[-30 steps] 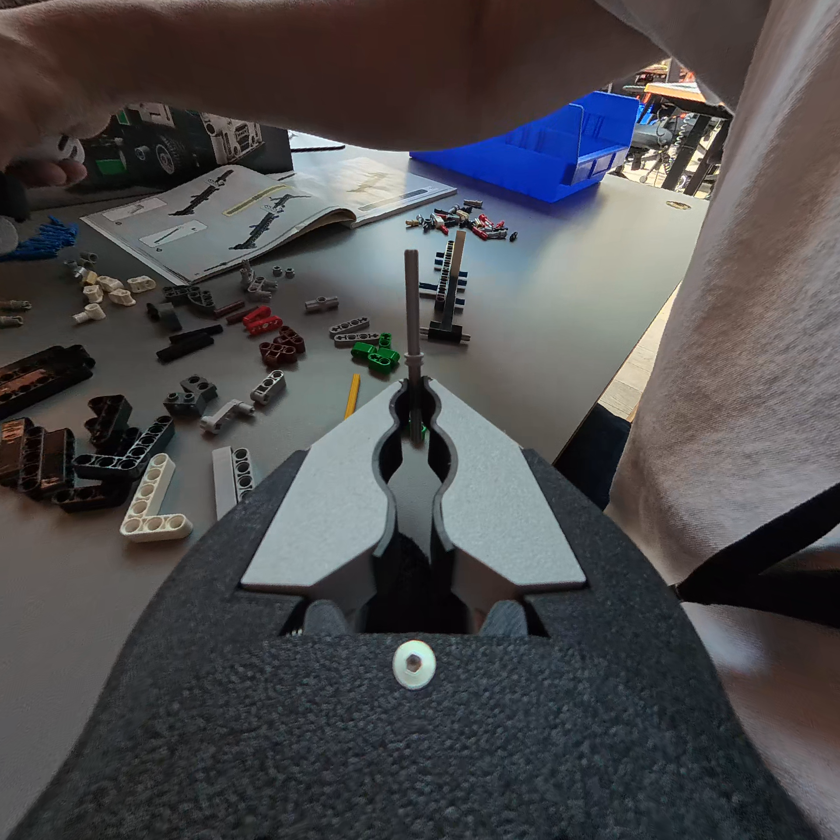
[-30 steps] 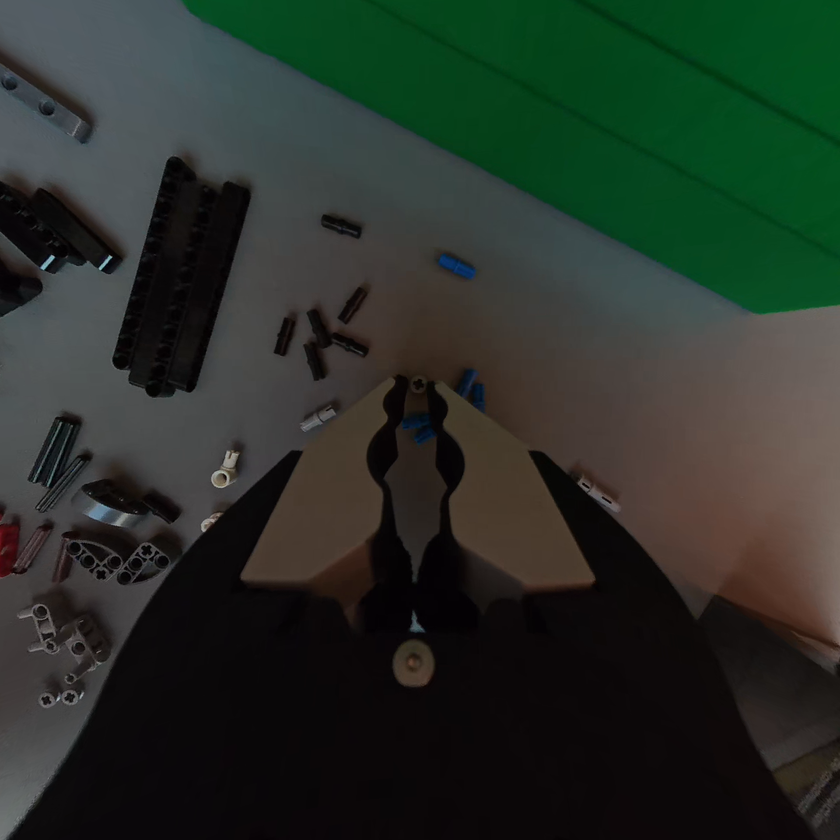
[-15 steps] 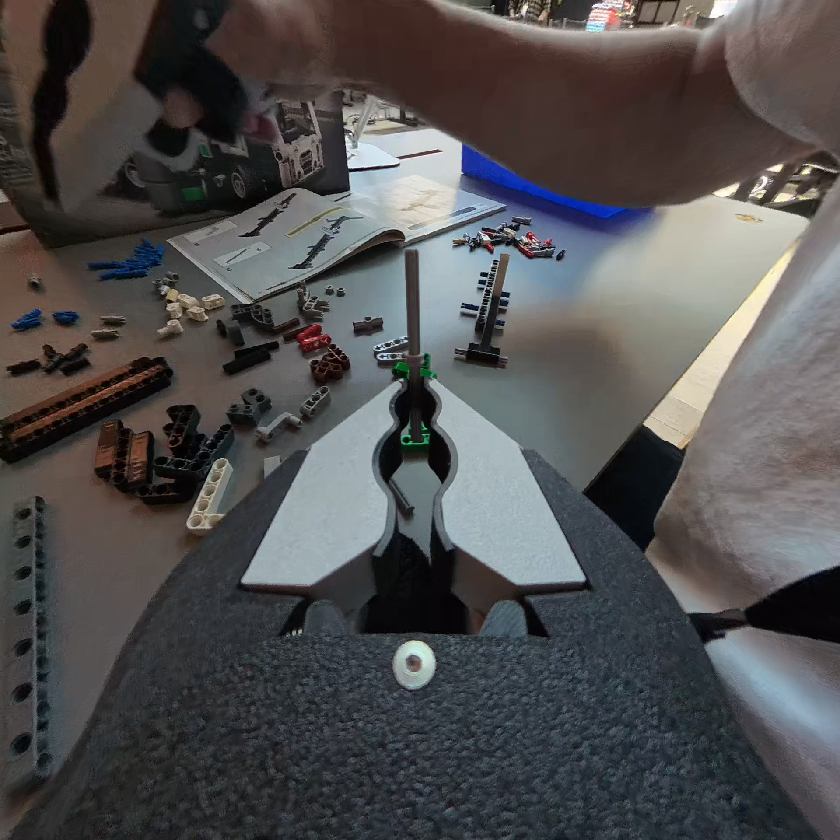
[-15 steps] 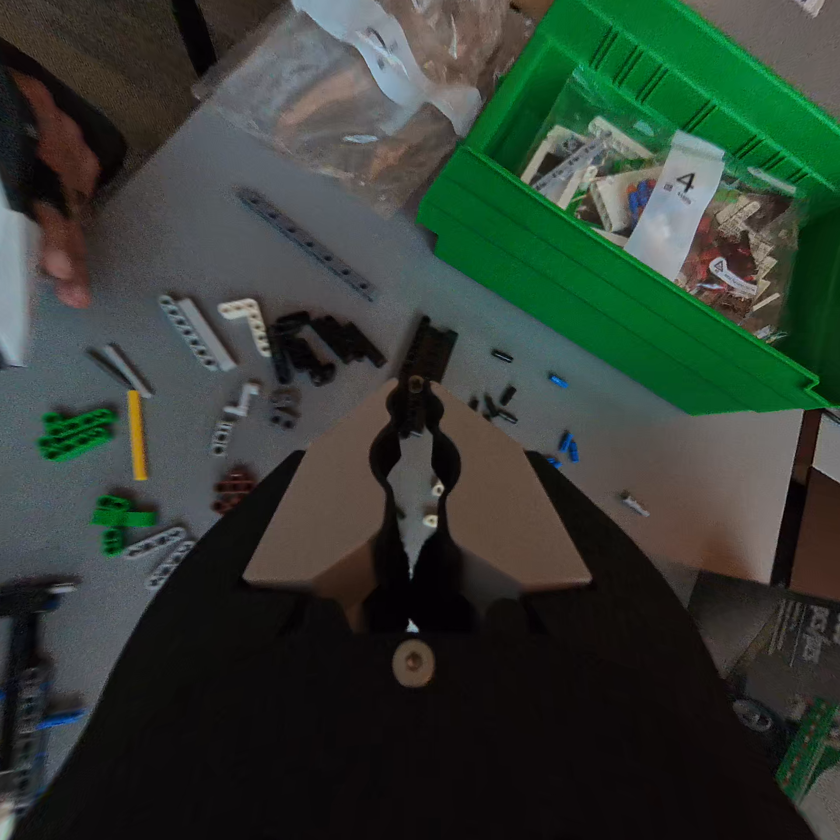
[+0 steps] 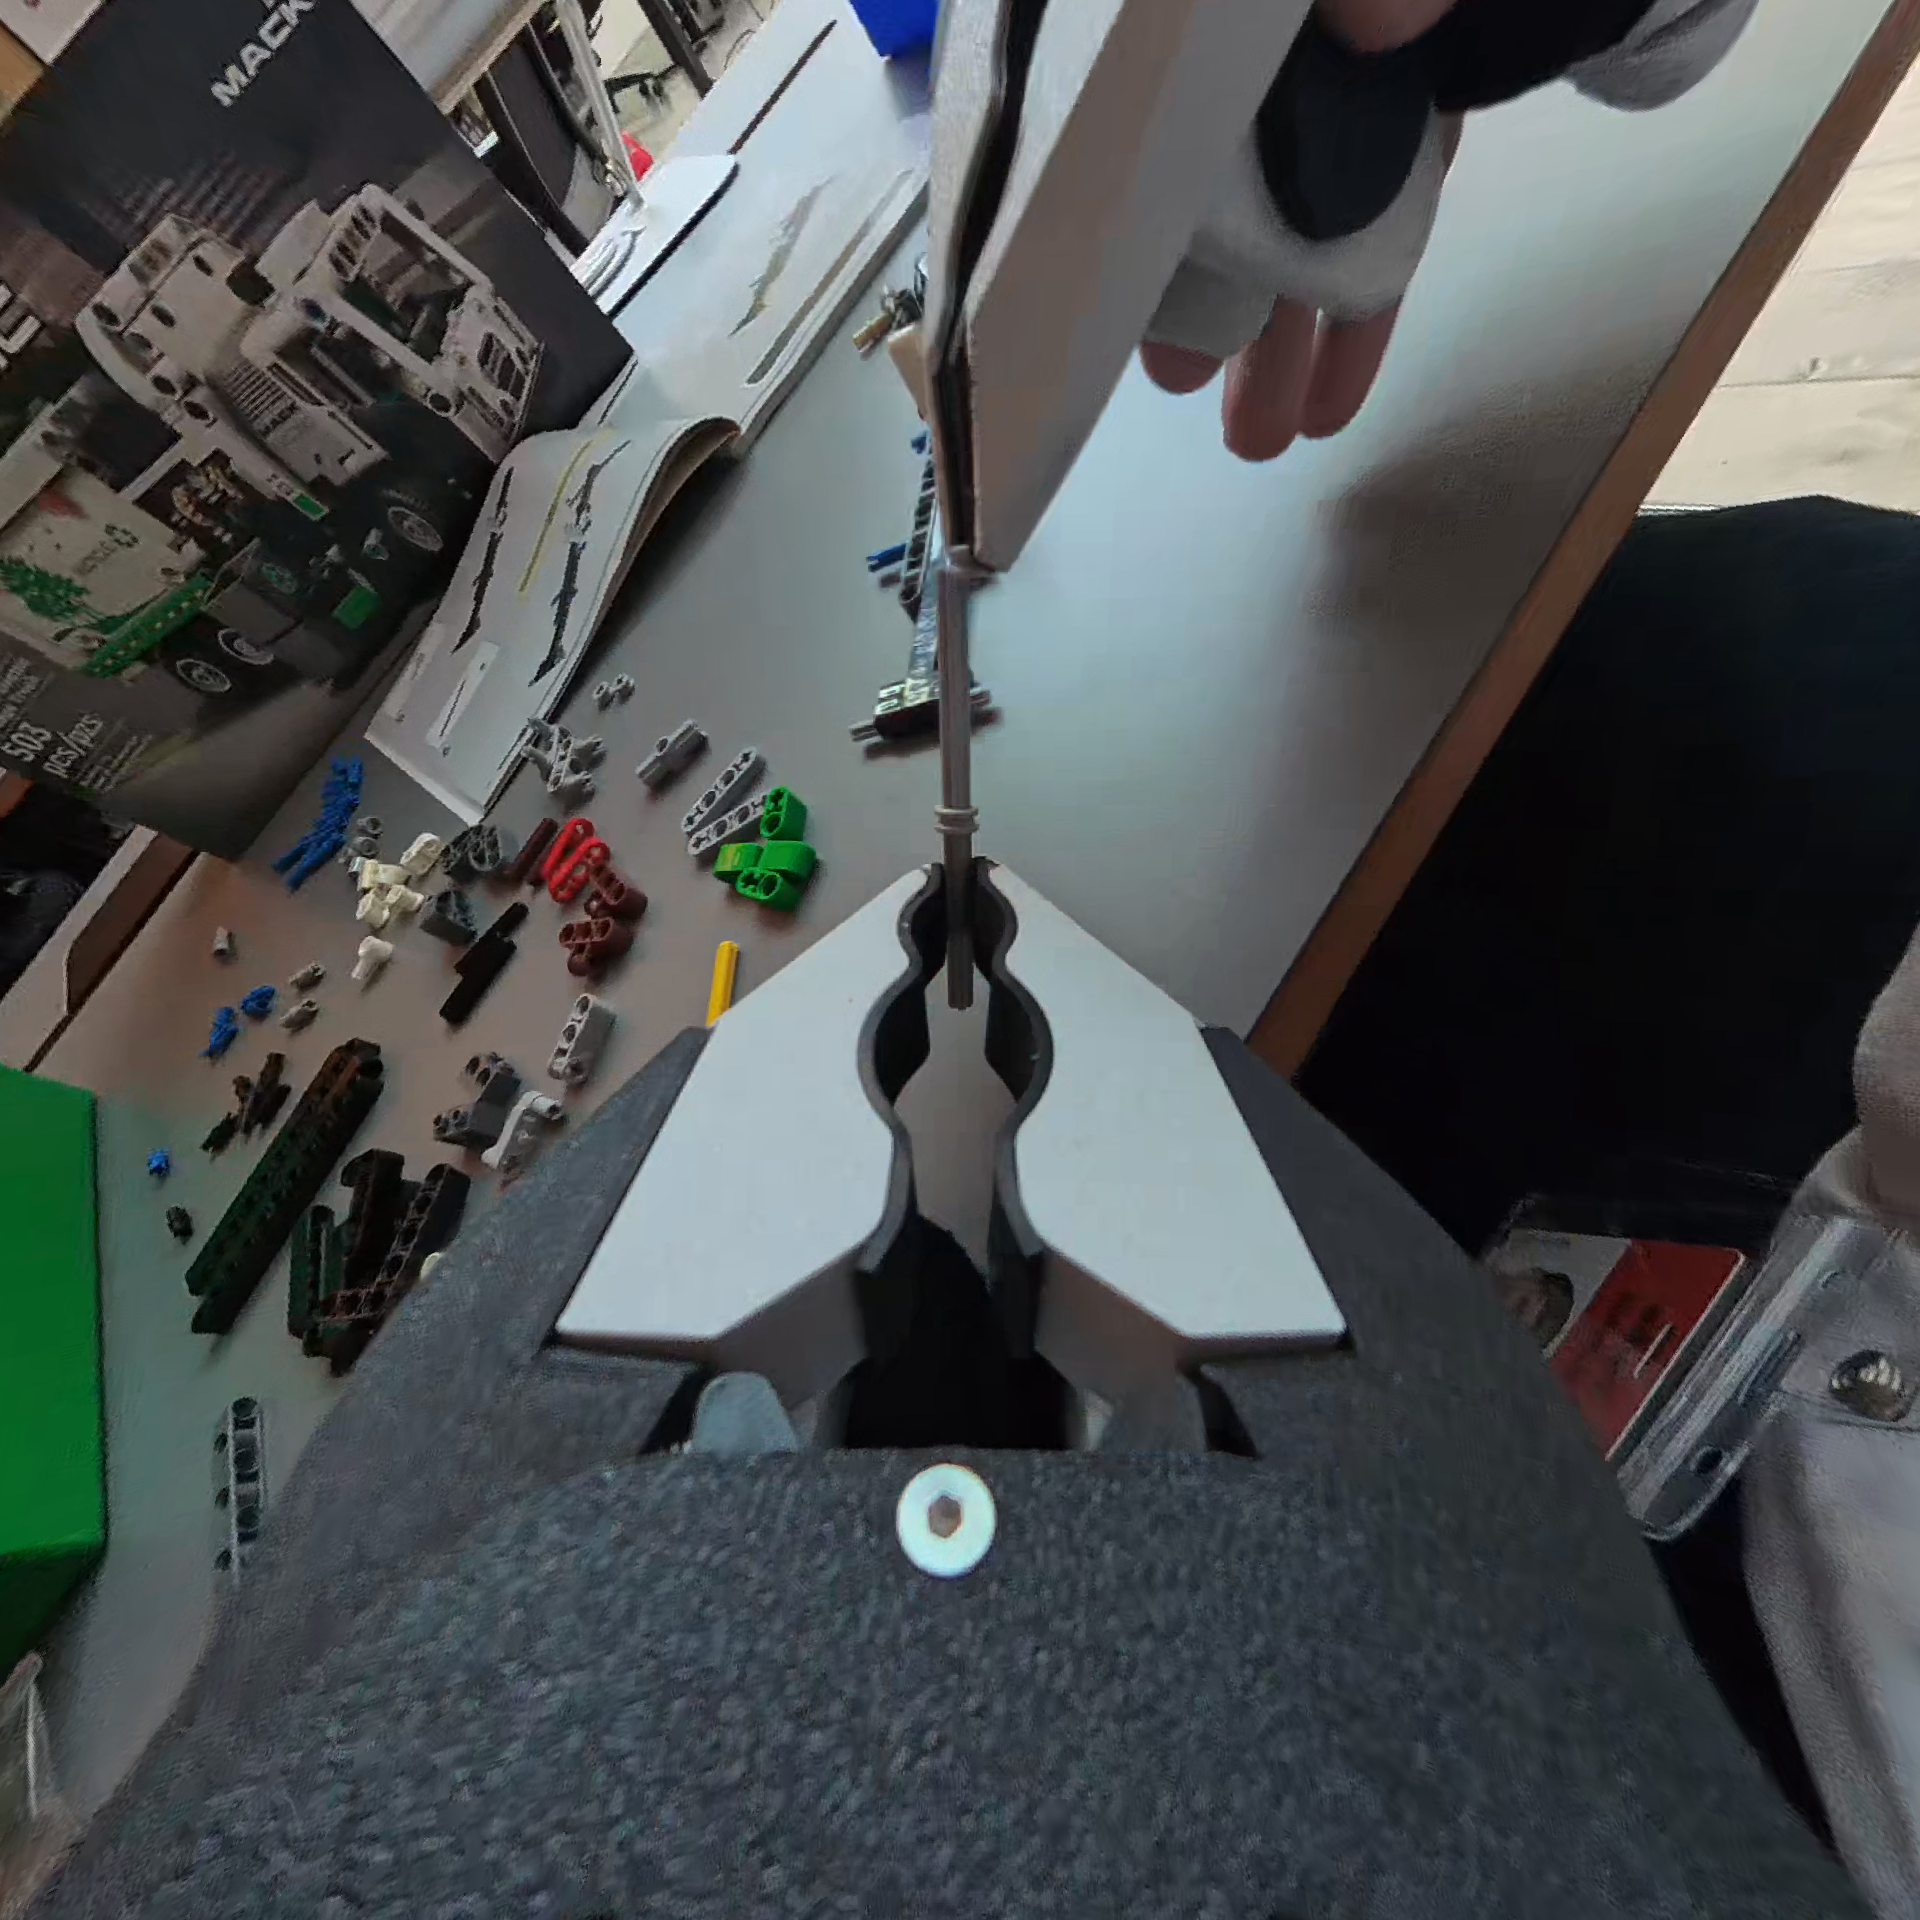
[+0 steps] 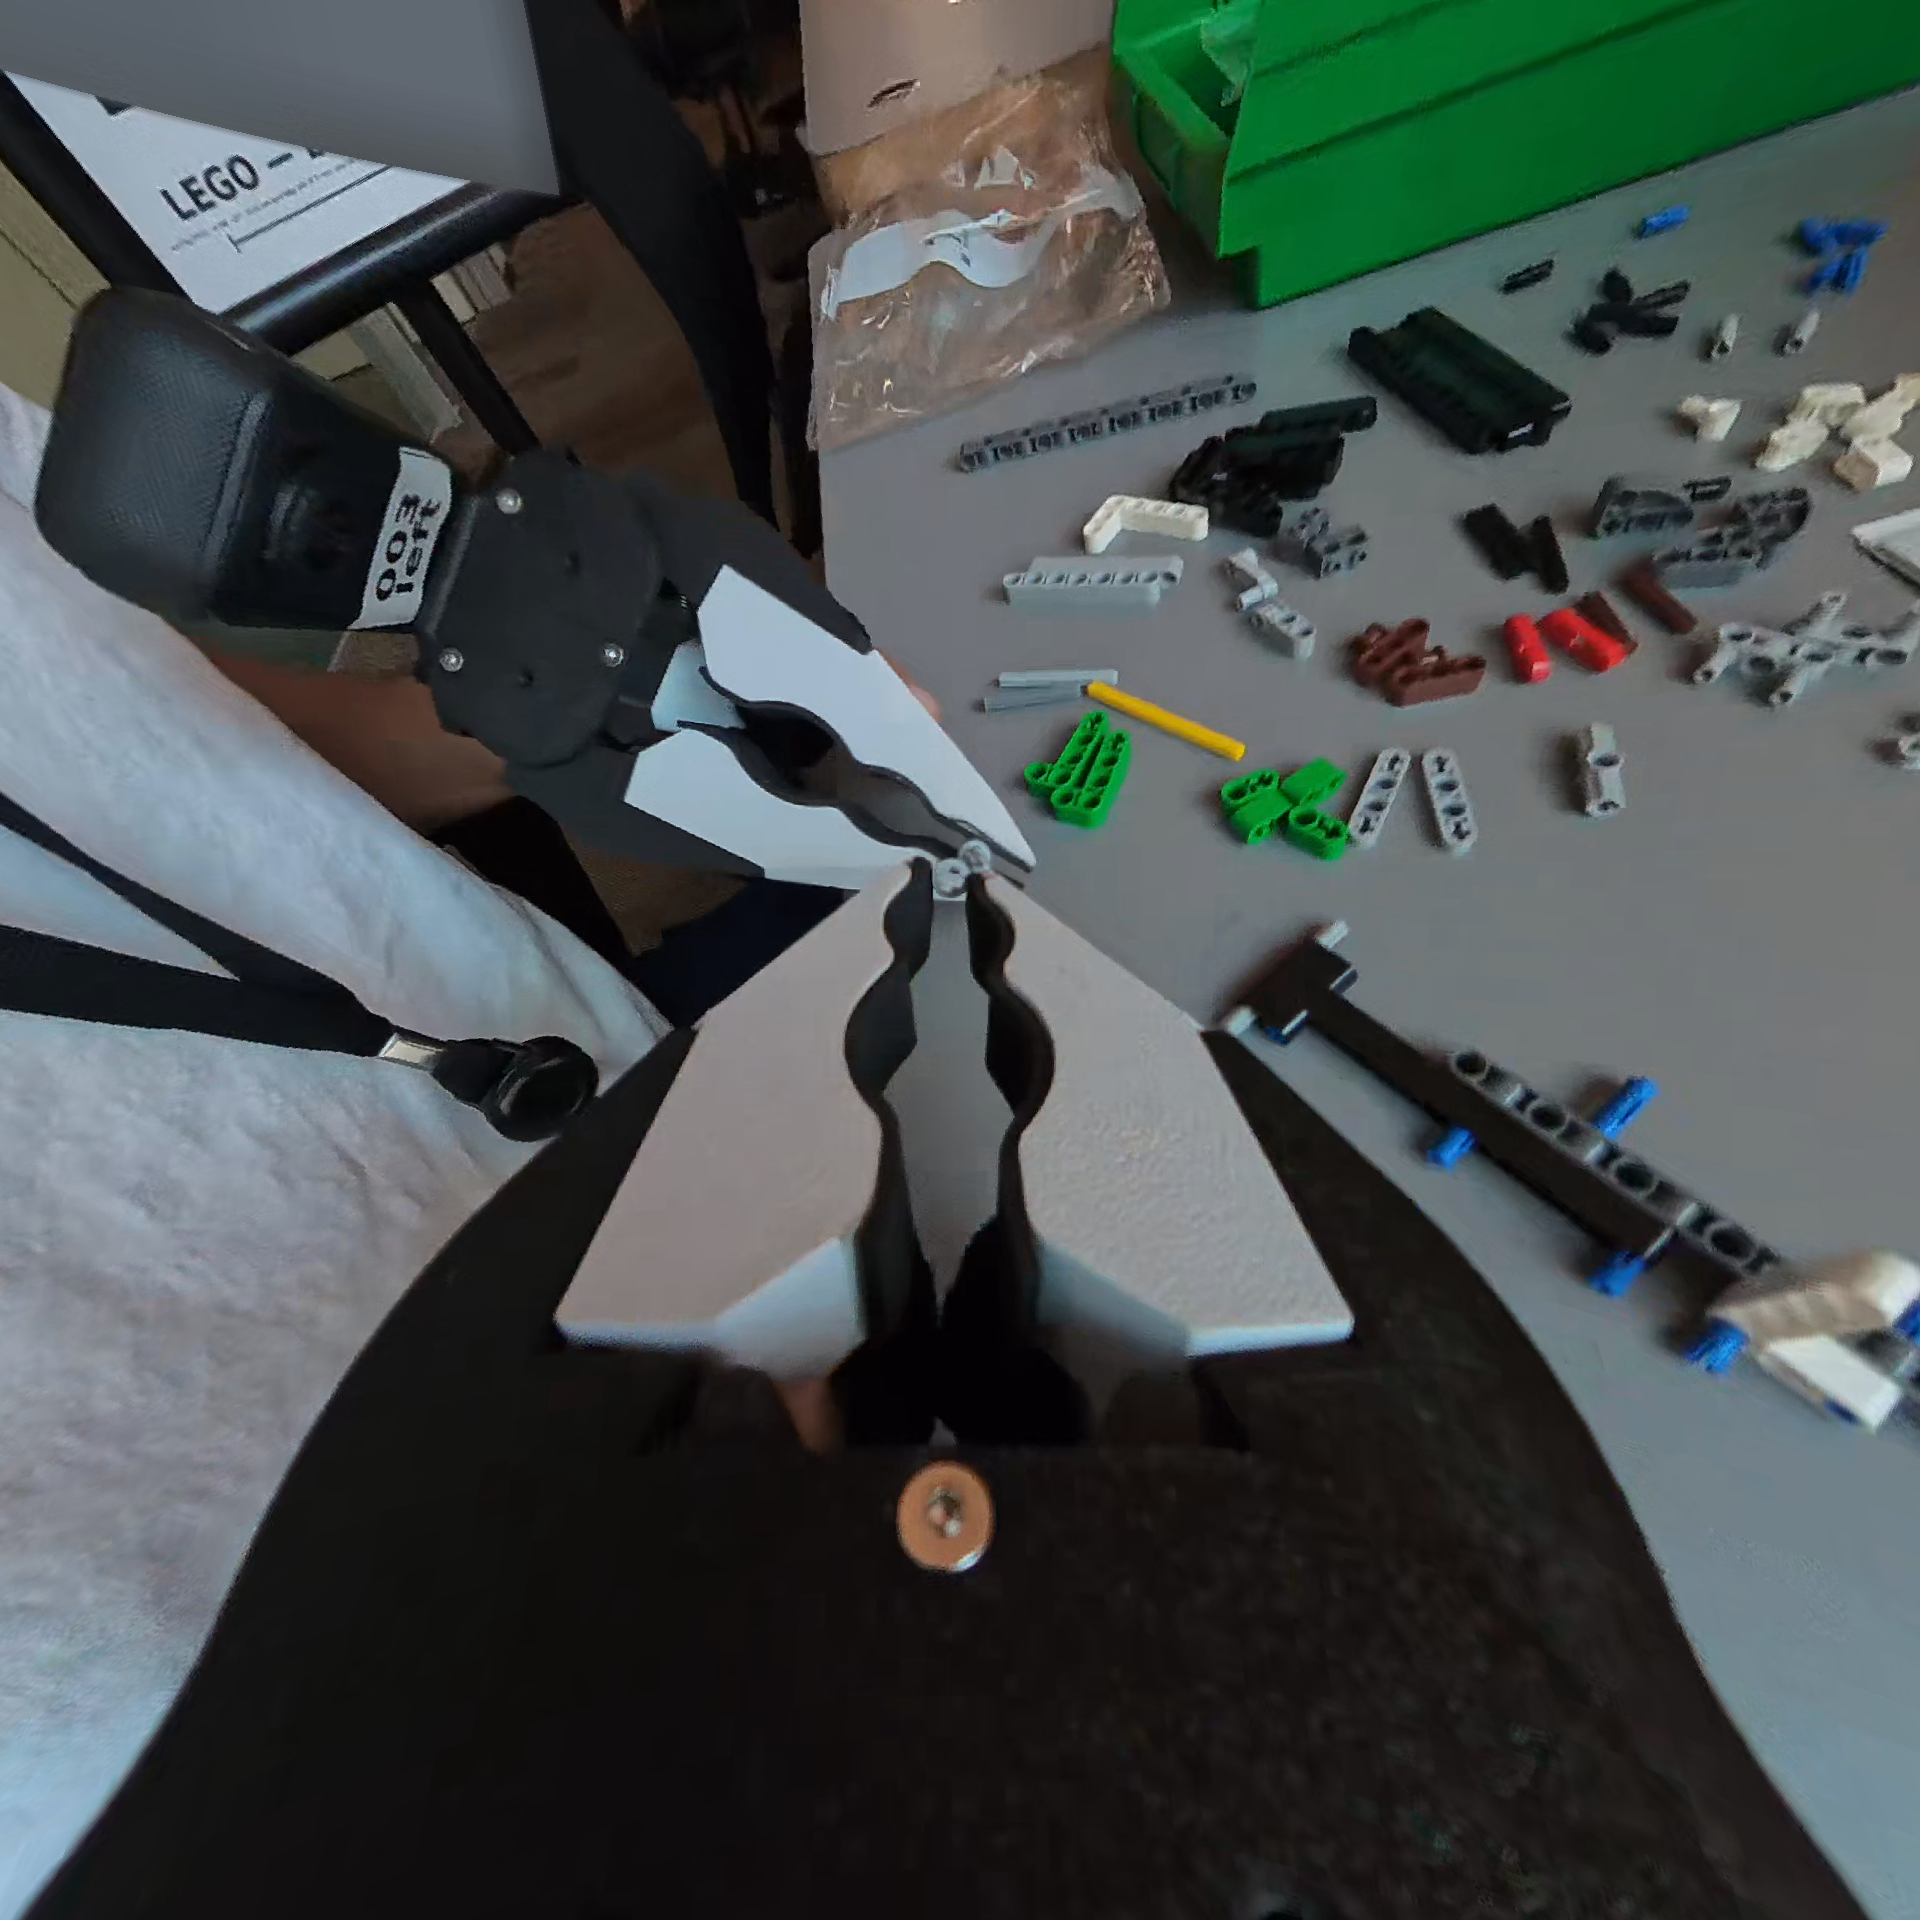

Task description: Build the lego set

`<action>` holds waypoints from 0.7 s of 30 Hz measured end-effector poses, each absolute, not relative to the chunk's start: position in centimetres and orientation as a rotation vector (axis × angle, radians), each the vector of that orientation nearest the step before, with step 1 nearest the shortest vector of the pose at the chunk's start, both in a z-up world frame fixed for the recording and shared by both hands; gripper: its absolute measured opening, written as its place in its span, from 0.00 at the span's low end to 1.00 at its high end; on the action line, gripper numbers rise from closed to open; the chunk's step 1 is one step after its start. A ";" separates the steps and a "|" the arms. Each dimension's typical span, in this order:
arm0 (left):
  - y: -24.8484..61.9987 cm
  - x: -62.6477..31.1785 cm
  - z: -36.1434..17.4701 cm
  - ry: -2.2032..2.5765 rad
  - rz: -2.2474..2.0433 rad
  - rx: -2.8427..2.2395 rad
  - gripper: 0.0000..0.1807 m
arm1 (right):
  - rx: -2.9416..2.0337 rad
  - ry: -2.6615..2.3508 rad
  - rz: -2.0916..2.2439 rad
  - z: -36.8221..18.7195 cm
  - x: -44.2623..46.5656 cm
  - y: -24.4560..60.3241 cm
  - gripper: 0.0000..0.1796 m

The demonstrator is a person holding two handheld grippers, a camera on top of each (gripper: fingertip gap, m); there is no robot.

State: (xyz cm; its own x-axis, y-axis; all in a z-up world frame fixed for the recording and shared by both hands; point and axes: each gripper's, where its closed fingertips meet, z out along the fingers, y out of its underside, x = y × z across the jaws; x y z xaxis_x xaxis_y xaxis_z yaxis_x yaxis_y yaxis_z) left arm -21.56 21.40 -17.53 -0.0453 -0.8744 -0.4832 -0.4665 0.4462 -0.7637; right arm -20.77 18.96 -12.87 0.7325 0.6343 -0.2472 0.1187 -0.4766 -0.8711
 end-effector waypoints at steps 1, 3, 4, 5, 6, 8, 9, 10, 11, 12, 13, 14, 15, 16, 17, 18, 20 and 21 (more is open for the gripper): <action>21.1 -21.4 -17.5 1.679 -0.510 -1.159 0.02 | -1.994 -0.549 0.690 -13.1 -20.7 18.5 0.03; 20.2 -21.0 -17.4 1.690 -0.576 -1.153 0.02 | -1.981 -0.506 0.668 -13.3 -20.2 18.0 0.03; 20.0 -20.9 -17.4 1.695 -0.594 -1.146 0.02 | -1.972 -0.492 0.649 -13.3 -19.9 17.9 0.03; 20.0 -20.9 -17.4 1.699 -0.597 -1.145 0.02 | -1.950 -0.497 0.649 -13.1 -19.9 17.7 0.03; 19.9 -20.9 -17.4 1.706 -0.605 -1.147 0.02 | -1.939 -0.503 0.641 -13.0 -19.8 17.6 0.03; 19.8 -20.8 -17.5 1.714 -0.616 -1.149 0.02 | -1.936 -0.502 0.619 -13.1 -19.6 17.6 0.03; 19.7 -20.8 -17.5 1.719 -0.612 -1.148 0.02 | -1.937 -0.502 0.625 -13.1 -19.6 17.6 0.03; 19.7 -20.8 -17.5 1.724 -0.606 -1.147 0.02 | -1.940 -0.500 0.619 -13.1 -19.5 17.6 0.03; 19.7 -20.8 -17.6 1.728 -0.600 -1.146 0.02 | -1.936 -0.504 0.623 -13.1 -19.6 17.6 0.03; 19.8 -20.8 -17.6 1.731 -0.594 -1.144 0.02 | -1.931 -0.507 0.619 -13.0 -19.6 17.7 0.03; 19.7 -20.8 -17.6 1.733 -0.590 -1.141 0.02 | -1.936 -0.509 0.613 -13.1 -19.6 17.8 0.03; 19.8 -20.8 -17.6 1.736 -0.587 -1.143 0.02 | -1.934 -0.516 0.621 -13.1 -19.8 17.8 0.03; 19.8 -20.8 -17.6 1.737 -0.584 -1.144 0.02 | -1.935 -0.521 0.621 -13.0 -19.9 17.9 0.03; 19.9 -20.8 -17.7 1.738 -0.579 -1.145 0.02 | -1.935 -0.526 0.616 -13.0 -19.9 17.9 0.03; 19.9 -20.8 -17.7 1.740 -0.578 -1.147 0.02 | -1.935 -0.535 0.612 -13.0 -20.0 17.9 0.03; 19.9 -20.8 -17.7 1.742 -0.579 -1.149 0.02 | -1.931 -0.538 0.602 -12.9 -19.9 17.9 0.03; 19.8 -20.8 -17.8 1.752 -0.571 -1.145 0.02 | -1.894 -0.525 0.617 -12.2 -20.0 18.0 0.03; 19.8 -20.7 -17.8 1.756 -0.561 -1.141 0.02 | -1.896 -0.521 0.629 -12.1 -20.0 18.0 0.03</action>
State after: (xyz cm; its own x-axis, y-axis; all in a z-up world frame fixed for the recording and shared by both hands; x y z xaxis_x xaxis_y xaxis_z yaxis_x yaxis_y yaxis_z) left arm -20.75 19.81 -17.82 -0.1296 -0.8798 -0.4572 -0.4517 0.4629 -0.7627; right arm -20.04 18.03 -12.10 0.7693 0.6101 -0.1897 0.0738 -0.3798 -0.9221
